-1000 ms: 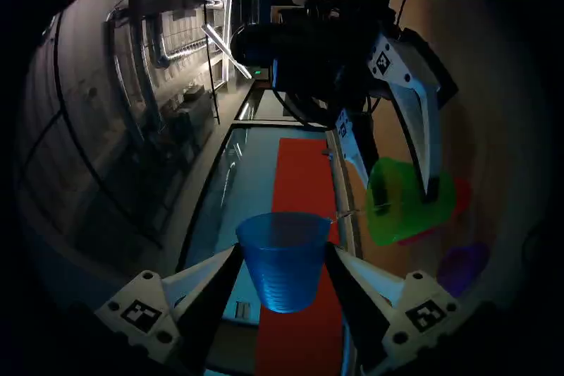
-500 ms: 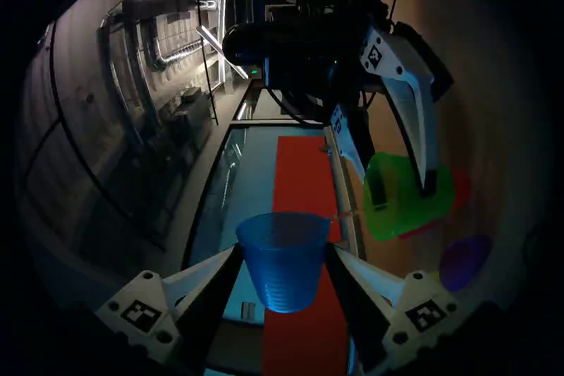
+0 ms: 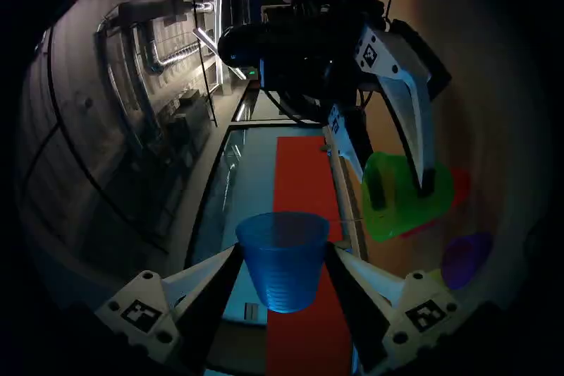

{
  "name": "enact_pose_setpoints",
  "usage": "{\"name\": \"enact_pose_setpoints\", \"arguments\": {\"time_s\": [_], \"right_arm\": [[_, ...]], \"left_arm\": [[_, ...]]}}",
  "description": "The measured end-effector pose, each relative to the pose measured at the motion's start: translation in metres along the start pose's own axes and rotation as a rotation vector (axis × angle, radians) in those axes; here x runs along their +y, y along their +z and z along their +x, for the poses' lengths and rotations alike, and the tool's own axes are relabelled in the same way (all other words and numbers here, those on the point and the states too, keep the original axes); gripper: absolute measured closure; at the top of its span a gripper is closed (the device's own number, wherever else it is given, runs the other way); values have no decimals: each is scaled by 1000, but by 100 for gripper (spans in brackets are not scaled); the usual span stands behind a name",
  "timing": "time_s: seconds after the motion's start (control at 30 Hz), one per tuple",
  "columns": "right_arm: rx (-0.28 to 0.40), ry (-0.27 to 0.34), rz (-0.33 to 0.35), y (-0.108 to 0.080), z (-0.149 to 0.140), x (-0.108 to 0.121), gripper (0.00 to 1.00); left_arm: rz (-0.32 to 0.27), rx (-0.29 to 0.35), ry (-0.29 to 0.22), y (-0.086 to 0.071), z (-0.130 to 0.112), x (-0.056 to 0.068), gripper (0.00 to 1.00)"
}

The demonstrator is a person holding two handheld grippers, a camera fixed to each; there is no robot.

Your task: Pour water

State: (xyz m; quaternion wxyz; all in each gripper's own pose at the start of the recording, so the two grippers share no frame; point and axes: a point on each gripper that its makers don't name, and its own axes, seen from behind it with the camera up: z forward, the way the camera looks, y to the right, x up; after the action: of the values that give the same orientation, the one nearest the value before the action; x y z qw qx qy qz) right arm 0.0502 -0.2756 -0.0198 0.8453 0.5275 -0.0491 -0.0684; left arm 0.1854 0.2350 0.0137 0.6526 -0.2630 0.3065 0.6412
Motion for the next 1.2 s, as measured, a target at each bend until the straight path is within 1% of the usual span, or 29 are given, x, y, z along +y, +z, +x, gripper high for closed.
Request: {"name": "enact_pose_setpoints", "arguments": {"time_s": [0.4,0.5,0.6,0.9,1.0,1.2], "right_arm": [[1,-3,-2,-1,1,0,11],[1,-3,-1,0,1,0,12],[2,-4,-1,0,2,0,12],[6,-3,-6,-1,3,1,11],[8,-4,-8,-2,3,2,11],[10,-4,-12,-3,5,2,11]], "left_arm": [[3,1,2,-1,1,-1,17],[5,1,-3,-2,2,-1,17],[6,-1,-18,-3,2,-2,17],[5,-13,-82,-7,-1,0,17],[8,-25,-118,-7,-4,0,17],[17,-34,-218,-8,-7,0,17]]}}
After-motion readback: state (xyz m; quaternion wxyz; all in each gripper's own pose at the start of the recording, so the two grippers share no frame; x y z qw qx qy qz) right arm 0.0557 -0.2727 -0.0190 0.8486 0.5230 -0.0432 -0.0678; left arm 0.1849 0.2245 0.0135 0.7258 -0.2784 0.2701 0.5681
